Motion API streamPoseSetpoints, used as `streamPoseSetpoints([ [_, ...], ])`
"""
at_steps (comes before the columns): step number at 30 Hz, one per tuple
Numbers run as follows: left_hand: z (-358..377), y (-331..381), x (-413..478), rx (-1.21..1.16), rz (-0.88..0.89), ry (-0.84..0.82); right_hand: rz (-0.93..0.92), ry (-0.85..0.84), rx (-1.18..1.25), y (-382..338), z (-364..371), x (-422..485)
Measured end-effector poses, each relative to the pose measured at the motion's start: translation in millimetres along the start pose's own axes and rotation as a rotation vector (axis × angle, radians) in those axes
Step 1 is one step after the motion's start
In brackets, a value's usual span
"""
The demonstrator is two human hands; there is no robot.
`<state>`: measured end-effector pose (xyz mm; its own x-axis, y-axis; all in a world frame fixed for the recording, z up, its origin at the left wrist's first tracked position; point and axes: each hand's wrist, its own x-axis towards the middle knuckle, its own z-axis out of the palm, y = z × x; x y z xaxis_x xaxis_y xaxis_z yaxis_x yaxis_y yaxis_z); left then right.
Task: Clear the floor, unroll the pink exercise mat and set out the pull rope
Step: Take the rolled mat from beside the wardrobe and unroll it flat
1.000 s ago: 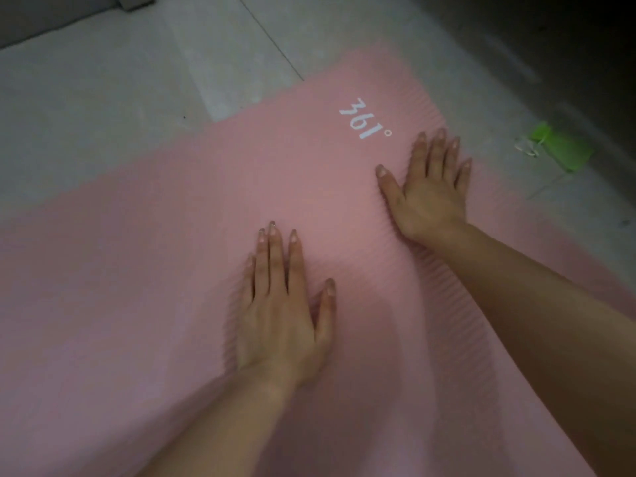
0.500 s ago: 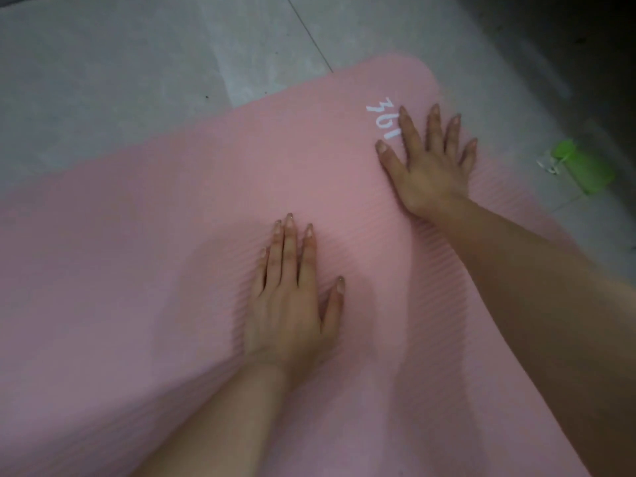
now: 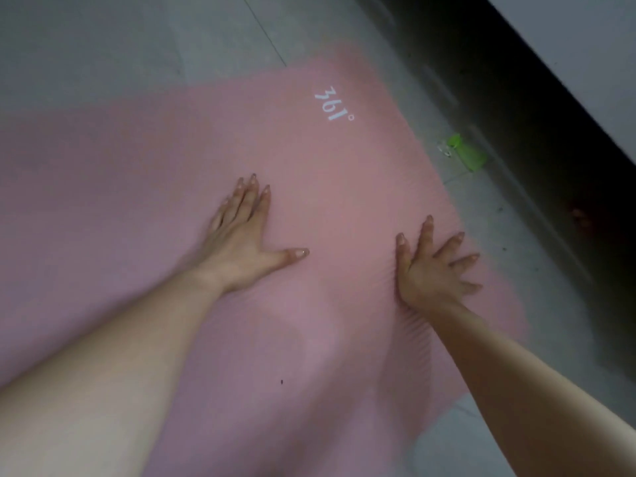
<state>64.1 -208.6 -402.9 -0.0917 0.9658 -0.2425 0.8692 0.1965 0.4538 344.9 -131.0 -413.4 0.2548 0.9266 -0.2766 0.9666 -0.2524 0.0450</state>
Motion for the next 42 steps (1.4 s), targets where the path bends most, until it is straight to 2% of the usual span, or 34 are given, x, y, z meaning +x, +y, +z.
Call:
streamPoseSetpoints([
  [2, 3, -12, -32, 0.082, 0.058, 0.043, 0.069, -0.001, 0.075, -14, 3, -10],
  [4, 7, -27, -77, 0.160, 0.109, 0.077, 0.036, 0.028, 0.128, -35, 11, -37],
  [9, -8, -87, -164, 0.206, 0.044, 0.032, -0.435, 0.070, 0.131, -102, 38, -137],
  [15, -48, -172, -277, 0.218, -0.190, 0.036, -0.919, -0.032, 0.102, -192, 50, -268],
  [19, -60, -211, -347, 0.215, -0.316, 0.024, -1.212, -0.172, 0.078, -213, 60, -346],
  [24, -62, -244, -449, 0.213, -0.392, 0.002, -1.579, -0.313, -0.096, -217, 69, -427],
  [28, -56, -262, -523, 0.242, -0.594, -0.109, -1.790, -0.389, -0.245, -210, 78, -482],
  [32, -45, -271, -581, 0.302, -0.828, -0.313, -1.916, -0.491, -0.372, -201, 89, -533],
  [36, -36, -274, -619, 0.276, -0.968, -0.387, -1.996, -0.477, -0.516, -200, 93, -567],
  [42, -28, -279, -632, 0.165, -0.987, -0.422, -1.943, -0.265, -0.858, -190, 102, -599],
])
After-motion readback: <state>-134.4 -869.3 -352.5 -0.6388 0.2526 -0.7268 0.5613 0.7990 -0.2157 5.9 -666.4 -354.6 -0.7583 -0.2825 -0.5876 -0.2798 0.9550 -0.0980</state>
